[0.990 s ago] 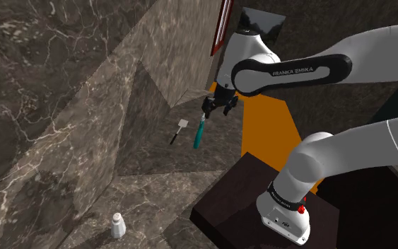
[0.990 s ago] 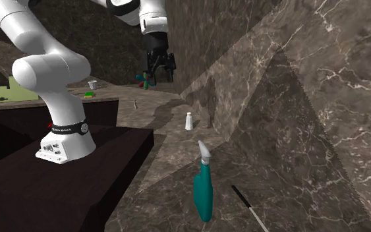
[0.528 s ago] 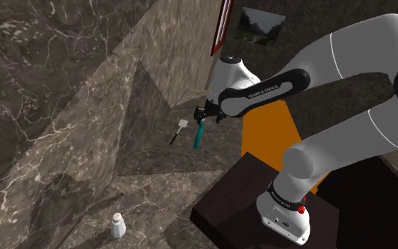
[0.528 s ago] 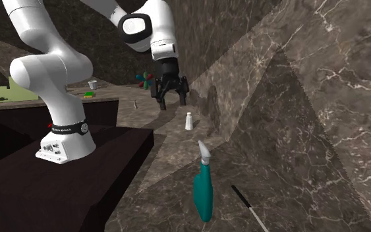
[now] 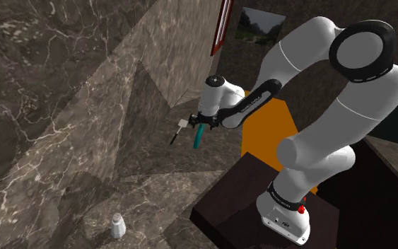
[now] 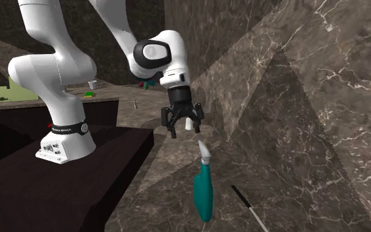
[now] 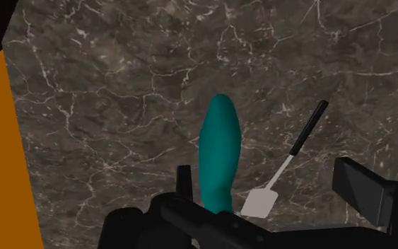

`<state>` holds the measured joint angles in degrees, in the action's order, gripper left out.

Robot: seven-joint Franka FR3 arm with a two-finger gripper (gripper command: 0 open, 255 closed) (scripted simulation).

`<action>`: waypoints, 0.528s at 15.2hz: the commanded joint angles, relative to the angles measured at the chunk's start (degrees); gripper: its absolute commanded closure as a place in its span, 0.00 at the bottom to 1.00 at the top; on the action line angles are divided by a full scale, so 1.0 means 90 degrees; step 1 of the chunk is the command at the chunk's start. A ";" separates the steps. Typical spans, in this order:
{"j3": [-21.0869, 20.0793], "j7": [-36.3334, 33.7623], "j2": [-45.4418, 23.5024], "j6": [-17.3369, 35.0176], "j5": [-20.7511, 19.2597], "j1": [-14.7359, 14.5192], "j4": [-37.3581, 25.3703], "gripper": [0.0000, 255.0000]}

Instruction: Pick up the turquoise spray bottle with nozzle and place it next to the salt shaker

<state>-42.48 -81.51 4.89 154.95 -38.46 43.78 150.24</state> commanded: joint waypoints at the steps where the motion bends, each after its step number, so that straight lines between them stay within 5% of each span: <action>1: -0.0228 -0.1671 -0.0804 -0.0154 -0.1743 0.0488 -0.0407 0.00; 4: 0.0247 -0.3367 -0.1842 -0.0630 -0.3415 0.0232 -0.1006 0.00; 8: 0.0795 -0.4681 -0.2774 -0.1084 -0.4556 -0.0126 -0.1641 0.00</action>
<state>-36.33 -120.45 -18.13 146.19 -76.82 43.51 136.69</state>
